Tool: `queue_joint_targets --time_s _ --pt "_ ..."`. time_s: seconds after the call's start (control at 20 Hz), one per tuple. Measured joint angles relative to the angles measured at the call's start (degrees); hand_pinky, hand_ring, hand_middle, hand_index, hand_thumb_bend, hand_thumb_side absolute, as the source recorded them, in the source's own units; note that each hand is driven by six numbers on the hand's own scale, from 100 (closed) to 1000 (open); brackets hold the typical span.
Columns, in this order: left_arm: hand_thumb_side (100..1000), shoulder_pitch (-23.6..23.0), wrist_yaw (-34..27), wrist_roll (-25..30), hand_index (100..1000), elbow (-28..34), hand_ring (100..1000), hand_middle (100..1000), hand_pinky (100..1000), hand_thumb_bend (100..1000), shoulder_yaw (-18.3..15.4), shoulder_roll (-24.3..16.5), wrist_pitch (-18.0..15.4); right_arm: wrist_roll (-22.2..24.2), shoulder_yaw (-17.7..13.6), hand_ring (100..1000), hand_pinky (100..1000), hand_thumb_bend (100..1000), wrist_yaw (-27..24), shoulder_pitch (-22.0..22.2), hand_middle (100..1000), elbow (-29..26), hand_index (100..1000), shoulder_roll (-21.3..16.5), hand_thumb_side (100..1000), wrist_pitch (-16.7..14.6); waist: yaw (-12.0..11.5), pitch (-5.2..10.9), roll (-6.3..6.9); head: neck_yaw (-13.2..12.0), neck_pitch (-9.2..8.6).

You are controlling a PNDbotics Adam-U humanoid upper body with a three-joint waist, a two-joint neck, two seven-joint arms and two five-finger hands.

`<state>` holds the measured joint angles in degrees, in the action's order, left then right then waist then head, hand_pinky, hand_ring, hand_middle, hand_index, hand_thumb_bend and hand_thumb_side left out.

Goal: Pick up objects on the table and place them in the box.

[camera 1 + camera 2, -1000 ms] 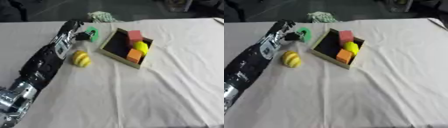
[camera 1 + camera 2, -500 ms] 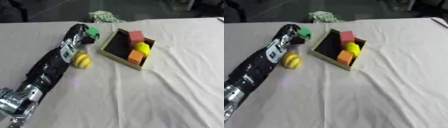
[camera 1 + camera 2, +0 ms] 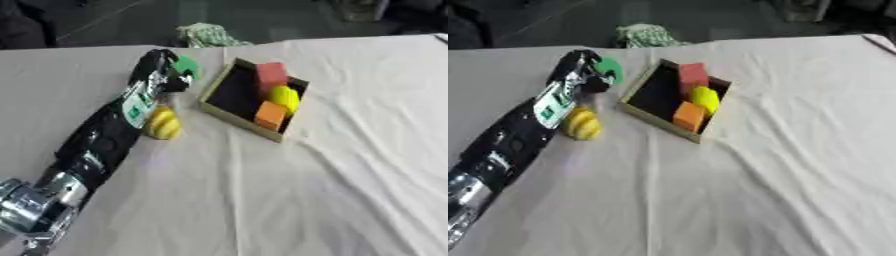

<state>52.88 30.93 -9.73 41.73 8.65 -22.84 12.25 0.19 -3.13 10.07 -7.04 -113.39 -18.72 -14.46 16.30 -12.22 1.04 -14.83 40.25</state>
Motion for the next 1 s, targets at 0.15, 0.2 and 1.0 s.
queue_joint_targets --time_s 0.15,0.2,1.0 --pt "131 0.0 -1.2 0.3 601 2.7 600 499 653 100 1.1 -0.7 -0.8 0.0 0.0 746 733 100 0.0 0.0 758 0.0 897 0.1 455 0.0 -0.1 0.0 0.33 0.0 0.0" --pt "132 0.0 -1.5 0.6 601 4.1 600 499 655 100 1.6 -1.2 -1.1 -0.1 0.0 746 733 100 0.0 0.0 758 0.0 897 0.1 455 0.0 -0.2 0.02 0.44 0.0 0.02" --pt "123 -6.3 0.5 23.9 668 27.3 648 553 694 128 13.7 -7.5 -10.8 -0.1 -0.3 746 733 100 0.2 0.6 759 0.0 898 0.3 454 0.4 -1.1 1.35 0.41 1.5 1.04"
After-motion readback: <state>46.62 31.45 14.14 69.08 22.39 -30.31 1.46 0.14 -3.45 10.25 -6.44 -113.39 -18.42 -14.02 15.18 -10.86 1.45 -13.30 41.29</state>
